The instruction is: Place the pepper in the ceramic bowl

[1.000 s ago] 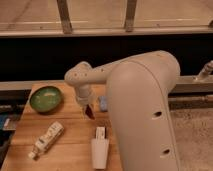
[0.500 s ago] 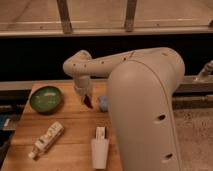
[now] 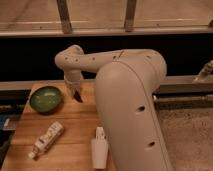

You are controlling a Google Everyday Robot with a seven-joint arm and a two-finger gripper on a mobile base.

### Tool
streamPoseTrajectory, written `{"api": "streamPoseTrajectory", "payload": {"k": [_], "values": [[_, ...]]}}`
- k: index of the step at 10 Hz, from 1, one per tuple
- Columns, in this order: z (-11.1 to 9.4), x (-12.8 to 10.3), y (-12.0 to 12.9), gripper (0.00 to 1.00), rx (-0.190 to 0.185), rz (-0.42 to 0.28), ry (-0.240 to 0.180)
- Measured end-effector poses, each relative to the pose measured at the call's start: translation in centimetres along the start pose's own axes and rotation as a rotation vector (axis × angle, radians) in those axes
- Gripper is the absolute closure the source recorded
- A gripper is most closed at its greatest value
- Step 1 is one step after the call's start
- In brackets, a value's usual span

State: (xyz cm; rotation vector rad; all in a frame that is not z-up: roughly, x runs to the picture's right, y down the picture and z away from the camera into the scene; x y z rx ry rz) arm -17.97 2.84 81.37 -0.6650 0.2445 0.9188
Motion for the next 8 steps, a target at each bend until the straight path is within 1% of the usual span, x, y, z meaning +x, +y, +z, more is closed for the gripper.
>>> {"api": "streamPoseTrajectory", "payload": {"k": [3, 4, 5, 7, 8], "values": [[0.4, -3.7, 3.0, 1.00, -0.017, -0.078, -0.001], [0.5, -5.5, 4.6, 1.00, -0.030, -0.116, -0.002], [0.7, -6.5, 5.5, 1.00, -0.040, -0.139, -0.003], [1.3, -8.2, 7.9, 1.00, -0.072, -0.194, -0.001], [1.7, -8.6, 9.1, 1.00, -0.098, -0.227, -0.002]]}}
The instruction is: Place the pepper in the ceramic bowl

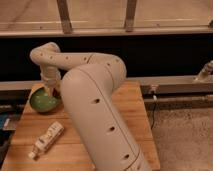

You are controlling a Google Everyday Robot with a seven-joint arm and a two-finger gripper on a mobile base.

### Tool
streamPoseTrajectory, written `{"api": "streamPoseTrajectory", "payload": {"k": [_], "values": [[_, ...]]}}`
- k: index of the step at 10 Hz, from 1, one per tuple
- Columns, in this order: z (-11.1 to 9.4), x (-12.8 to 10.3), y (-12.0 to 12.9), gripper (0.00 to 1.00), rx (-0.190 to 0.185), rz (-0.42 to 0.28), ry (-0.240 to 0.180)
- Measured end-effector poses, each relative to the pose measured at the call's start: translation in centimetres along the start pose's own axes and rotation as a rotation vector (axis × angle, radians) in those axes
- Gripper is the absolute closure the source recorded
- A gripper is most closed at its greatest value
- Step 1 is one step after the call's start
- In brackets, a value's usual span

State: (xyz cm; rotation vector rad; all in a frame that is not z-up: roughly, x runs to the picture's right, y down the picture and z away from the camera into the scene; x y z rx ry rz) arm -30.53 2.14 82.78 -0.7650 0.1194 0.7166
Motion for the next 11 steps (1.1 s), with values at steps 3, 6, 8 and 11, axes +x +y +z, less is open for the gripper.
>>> {"api": "streamPoseTrajectory", "payload": {"k": [3, 6, 8, 11], "values": [[0.31, -0.65, 0.38, 1.00, -0.083, -0.091, -0.091], [0.06, -0.90, 0.61, 0.77, -0.106, -0.115, -0.134], [0.00, -0.78, 0.34, 0.58, -0.105, -0.112, -0.135], [0.05, -0.86, 0.58, 0.28, -0.107, -0.115, -0.134]]}}
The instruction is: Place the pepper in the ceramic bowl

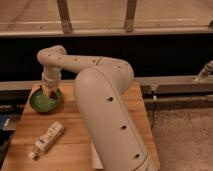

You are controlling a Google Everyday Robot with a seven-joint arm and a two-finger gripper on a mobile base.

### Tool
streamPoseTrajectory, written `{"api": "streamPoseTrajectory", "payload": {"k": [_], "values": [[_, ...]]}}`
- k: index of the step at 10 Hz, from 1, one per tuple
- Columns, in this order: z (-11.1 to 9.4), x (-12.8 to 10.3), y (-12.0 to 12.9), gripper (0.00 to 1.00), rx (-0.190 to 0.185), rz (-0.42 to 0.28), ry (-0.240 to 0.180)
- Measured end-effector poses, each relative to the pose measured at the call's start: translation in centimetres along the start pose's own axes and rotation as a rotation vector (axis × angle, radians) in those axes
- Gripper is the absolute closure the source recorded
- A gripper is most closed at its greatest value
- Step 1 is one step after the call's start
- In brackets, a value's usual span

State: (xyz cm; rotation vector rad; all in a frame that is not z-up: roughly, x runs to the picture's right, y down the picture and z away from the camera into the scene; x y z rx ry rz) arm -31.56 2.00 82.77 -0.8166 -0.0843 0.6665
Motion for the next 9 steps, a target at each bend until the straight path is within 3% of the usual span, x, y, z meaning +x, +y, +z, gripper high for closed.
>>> {"api": "streamPoseTrajectory", "payload": {"k": [2, 9], "values": [[-0.06, 0.11, -0.18, 0.20, 0.001, 0.003, 0.000], [-0.02, 0.08, -0.11, 0.20, 0.001, 0.002, 0.000]]}}
